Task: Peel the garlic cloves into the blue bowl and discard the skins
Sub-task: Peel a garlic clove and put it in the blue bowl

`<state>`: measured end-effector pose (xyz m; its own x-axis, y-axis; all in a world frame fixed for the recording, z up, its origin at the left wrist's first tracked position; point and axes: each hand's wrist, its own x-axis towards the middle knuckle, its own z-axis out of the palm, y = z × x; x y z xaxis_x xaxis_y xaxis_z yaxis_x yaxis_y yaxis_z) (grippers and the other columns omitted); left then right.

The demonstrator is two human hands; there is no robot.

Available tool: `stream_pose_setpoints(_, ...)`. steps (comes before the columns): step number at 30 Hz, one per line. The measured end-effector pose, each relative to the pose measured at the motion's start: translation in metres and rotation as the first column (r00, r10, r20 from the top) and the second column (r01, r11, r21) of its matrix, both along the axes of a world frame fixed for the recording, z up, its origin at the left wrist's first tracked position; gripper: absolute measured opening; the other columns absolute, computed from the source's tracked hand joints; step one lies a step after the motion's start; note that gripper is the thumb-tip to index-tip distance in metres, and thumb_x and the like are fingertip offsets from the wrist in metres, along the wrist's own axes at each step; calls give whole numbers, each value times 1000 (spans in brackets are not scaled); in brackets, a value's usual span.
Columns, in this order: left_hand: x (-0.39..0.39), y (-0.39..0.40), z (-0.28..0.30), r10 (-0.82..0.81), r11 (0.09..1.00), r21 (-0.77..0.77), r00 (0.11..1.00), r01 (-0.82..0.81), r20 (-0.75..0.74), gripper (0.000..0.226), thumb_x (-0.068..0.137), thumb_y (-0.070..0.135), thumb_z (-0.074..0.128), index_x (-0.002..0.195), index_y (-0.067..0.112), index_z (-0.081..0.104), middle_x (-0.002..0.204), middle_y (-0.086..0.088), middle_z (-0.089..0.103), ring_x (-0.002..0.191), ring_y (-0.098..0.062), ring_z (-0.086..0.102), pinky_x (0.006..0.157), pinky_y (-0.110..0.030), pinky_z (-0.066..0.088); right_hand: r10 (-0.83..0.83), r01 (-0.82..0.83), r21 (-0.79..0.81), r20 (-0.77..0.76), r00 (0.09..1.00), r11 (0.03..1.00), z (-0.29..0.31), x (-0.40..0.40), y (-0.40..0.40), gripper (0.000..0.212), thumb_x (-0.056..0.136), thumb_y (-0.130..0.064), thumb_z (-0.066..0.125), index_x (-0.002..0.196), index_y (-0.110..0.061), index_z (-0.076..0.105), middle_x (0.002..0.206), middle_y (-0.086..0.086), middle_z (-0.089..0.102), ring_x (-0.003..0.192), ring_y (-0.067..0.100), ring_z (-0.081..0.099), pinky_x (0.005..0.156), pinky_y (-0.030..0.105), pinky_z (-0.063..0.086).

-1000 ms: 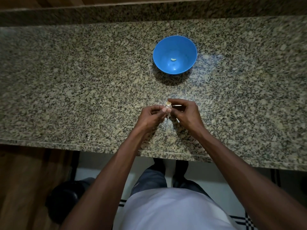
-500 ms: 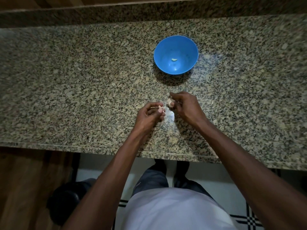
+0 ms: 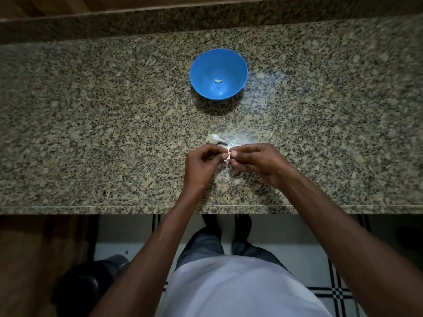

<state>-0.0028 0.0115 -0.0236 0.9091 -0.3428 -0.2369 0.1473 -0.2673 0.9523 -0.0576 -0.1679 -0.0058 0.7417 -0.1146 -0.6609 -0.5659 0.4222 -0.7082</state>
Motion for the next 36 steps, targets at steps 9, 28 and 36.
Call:
stream_pose_setpoints(9,8,14,-23,-1,886,454,977,-98,215,33,89,10,76,118,19,64,117,1,60,108,-18,61,97,-41,57,624,-155,-987,-94,775,45,-21,12,8,17,103,-13,60,97,-8,75,88,6,63,73,20,60,64,36,57)
stream_pose_setpoints(28,18,13,-30,-90,832,555,982,-19,169,27,89,14,77,112,21,65,114,6,57,113,-18,57,99,-38,54,804,-220,-914,-405,436,-341,-17,14,26,21,107,-13,49,107,3,64,118,21,56,93,28,58,72,40,58)
stream_pose_setpoints(36,5,3,-10,-40,983,181,999,40,-5,29,89,6,76,115,18,74,106,9,73,96,-4,71,73,-15,57,274,-183,-586,70,959,790,-11,20,7,10,89,-1,79,99,1,76,81,14,78,70,24,78,66,33,65)
